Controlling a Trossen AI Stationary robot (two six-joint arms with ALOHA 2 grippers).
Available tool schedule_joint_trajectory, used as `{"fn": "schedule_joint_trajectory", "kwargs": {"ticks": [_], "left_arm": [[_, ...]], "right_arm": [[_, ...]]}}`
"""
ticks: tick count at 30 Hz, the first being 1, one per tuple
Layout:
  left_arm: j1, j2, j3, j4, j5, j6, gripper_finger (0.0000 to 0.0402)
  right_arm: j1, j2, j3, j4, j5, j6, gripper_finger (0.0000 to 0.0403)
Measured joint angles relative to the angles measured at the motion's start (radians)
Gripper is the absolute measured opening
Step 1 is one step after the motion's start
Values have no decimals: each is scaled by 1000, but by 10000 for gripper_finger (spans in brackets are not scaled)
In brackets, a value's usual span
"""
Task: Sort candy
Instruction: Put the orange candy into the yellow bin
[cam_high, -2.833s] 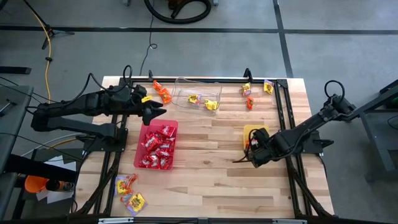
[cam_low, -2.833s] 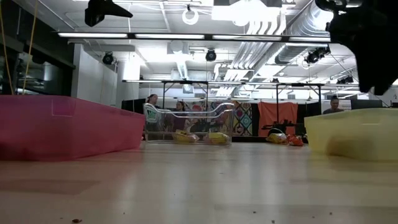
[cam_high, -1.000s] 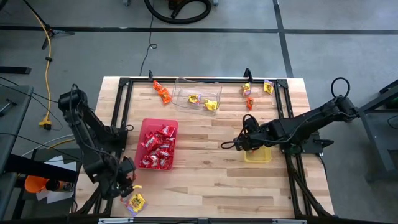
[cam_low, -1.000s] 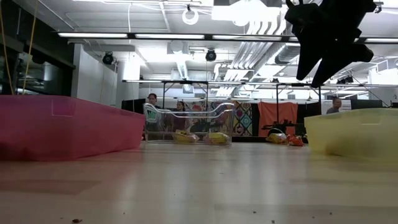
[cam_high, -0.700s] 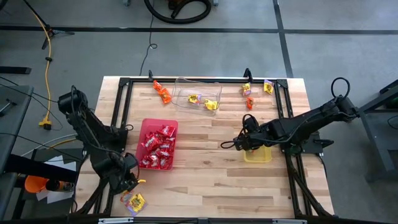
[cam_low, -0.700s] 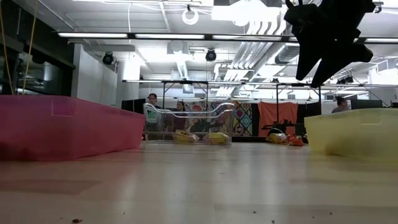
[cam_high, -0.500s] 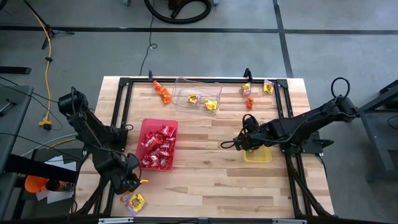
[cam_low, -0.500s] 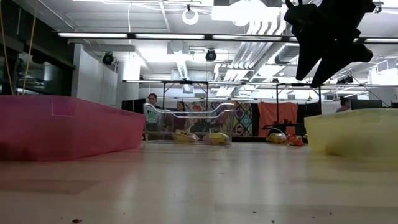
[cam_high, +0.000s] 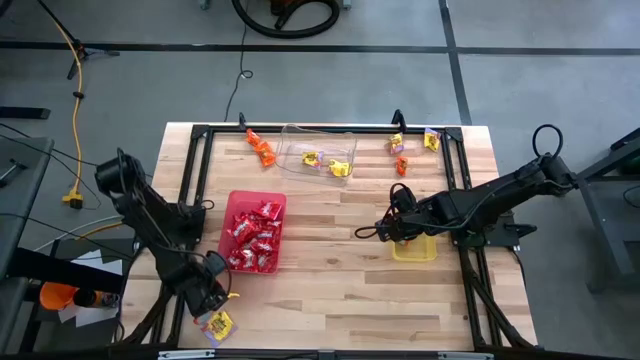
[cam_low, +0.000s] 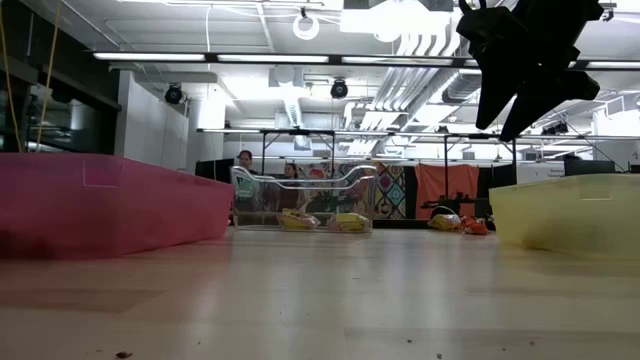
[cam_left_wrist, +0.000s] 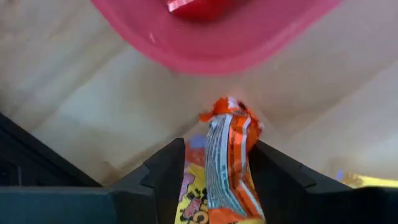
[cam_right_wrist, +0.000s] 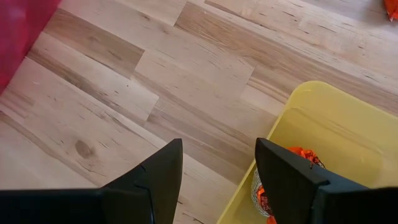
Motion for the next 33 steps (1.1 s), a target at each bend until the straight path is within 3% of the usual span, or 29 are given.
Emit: {"fn": "schedule_joint_trajectory", "kwargs": {"ticks": [3,9,15,19,23,27,33], "left_arm": [[0,12,0,24,23,14,135],[0,-48,21,23,15,25,15],[0,-220,100,-21,-98,137,25],[4,-351,167,-16,-295,239,7],[51,-449,210,-12,-498,384,5],[179,-496,217,-4,-587,611,4],[479,-477,217,97,-551,1007,4]], "right_arm": [[0,0,0,0,0,0,197],[0,0,0,0,0,0,197],[0,0,0,89,0,-59,197],[0,-14,0,281,-15,-191,197],[0,-28,0,593,-50,-375,197],[-2,-17,1,915,-93,-616,197],[-32,0,1,1150,-97,-854,197]]}}
